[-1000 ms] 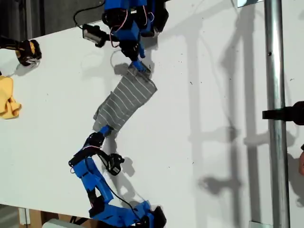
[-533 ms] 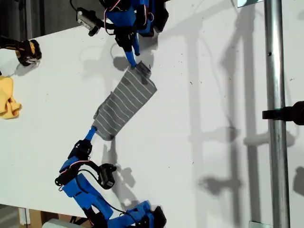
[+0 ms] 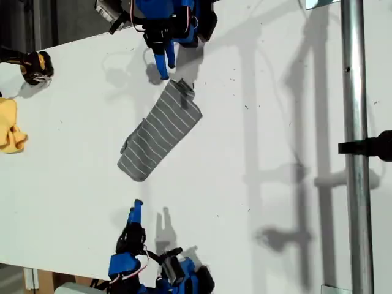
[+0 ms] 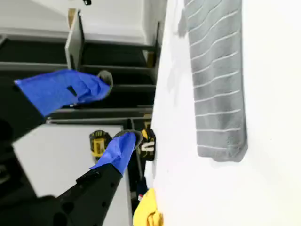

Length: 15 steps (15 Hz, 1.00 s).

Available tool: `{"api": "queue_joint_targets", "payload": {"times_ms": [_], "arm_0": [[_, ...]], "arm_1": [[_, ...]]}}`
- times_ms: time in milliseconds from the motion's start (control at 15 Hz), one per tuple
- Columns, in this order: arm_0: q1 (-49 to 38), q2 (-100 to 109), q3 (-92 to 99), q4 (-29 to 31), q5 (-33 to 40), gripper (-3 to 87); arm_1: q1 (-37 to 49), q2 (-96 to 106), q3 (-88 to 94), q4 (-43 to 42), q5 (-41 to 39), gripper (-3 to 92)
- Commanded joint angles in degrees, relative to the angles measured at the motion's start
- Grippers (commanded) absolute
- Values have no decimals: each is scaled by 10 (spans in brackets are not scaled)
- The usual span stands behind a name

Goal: Grasp corners of a towel and fold twice.

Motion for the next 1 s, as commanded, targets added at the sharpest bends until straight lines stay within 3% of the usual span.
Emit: {"api": "queue_joint_targets", "payload": {"times_ms": [0,133,333,467,600,667,933], "arm_0": [[33,331,236,-22,-73,-9],[76,558,369,11,-112,-26],[118,555,405,8,-118,-26],[127,555,423,5,-124,-26],[137,555,429,7,-125,-26],[145,555,433,8,-125,-26],[184,555,454,4,-143,-26]], "arm_1": [[-15,-7,-22,5,17,272],[-48,-94,-22,16,62,275],[-127,-283,-37,31,163,297],[-152,-330,-24,-7,188,335],[-161,-327,-2,-33,180,367],[-158,-329,4,-61,144,451],[-131,-336,48,-139,87,442]]}}
